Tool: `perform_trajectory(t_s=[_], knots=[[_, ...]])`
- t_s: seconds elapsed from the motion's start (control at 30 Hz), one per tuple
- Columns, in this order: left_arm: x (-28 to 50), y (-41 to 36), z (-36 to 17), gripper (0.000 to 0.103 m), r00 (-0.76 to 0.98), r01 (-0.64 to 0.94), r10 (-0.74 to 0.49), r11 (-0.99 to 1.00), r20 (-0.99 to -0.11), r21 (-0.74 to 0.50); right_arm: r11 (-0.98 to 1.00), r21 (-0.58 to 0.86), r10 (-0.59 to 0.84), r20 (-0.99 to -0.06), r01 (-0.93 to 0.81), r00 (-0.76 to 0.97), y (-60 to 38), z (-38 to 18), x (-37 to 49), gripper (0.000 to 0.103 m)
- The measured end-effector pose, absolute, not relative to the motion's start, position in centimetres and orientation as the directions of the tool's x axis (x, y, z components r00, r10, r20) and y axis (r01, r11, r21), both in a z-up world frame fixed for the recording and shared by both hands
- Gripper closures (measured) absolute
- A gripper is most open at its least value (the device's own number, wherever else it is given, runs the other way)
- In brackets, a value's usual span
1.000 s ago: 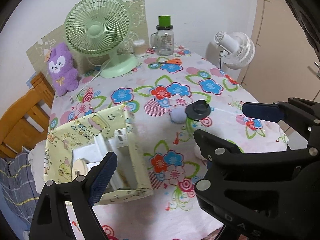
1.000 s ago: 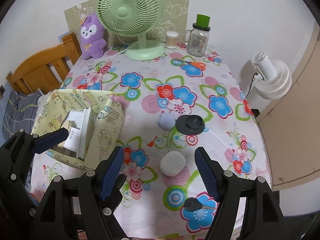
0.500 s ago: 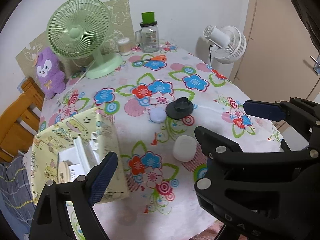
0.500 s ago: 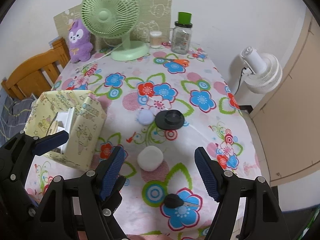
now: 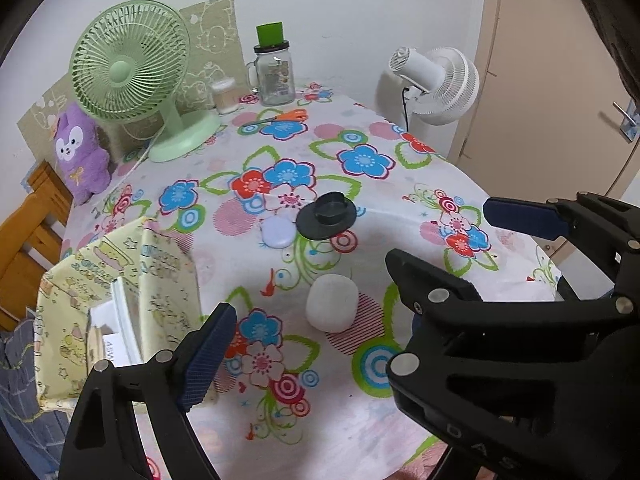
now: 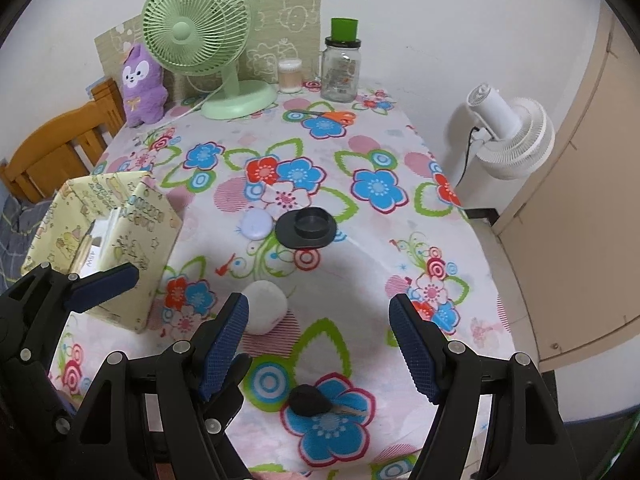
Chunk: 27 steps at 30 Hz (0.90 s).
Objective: Organize rigid objects
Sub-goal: 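Withdraw both grippers from the box toward the black key and white case, then close the right gripper on the black car key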
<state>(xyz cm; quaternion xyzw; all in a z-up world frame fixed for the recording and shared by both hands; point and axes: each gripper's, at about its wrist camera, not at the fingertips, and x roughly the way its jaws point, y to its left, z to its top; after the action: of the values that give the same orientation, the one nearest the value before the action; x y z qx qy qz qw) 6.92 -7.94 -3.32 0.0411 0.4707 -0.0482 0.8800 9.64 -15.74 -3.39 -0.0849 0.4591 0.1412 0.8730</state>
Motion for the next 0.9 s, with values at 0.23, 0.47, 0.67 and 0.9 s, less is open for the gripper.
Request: perform_trajectory(t_s=[0.23, 0.47, 0.67, 0.9], knots=[[6.6, -9.0, -5.3, 0.012, 0.546, 0.139, -0.048, 0.99, -0.837, 0.034, 0.948, -0.02, 0.162, -0.83, -0.319, 0.534, -16.8, -5.2, 9.4, 0.027], [6.2, -9.7, -6.9, 0.013, 0.552, 0.152, -0.045, 0.987, -0.833, 0.047, 0.944, -0.013, 0.169, -0.838, -0.329, 0.518, -17.4, -6.9, 9.1, 0.027], [5.5, -9.8, -7.8, 0.013, 0.564, 0.15, -0.025, 0.986, -0.825, 0.073, 0.941, -0.007, 0.181, -0.833, -0.337, 0.523, -17.7, -7.9, 8.4, 0.027], [4.8, -9.8, -9.5, 0.014, 0.554, 0.156, -0.013, 0.984, -0.832, 0.089, 0.927, -0.039, 0.178, -0.829, -0.373, 0.529, -17.3, -9.1, 7.3, 0.027]])
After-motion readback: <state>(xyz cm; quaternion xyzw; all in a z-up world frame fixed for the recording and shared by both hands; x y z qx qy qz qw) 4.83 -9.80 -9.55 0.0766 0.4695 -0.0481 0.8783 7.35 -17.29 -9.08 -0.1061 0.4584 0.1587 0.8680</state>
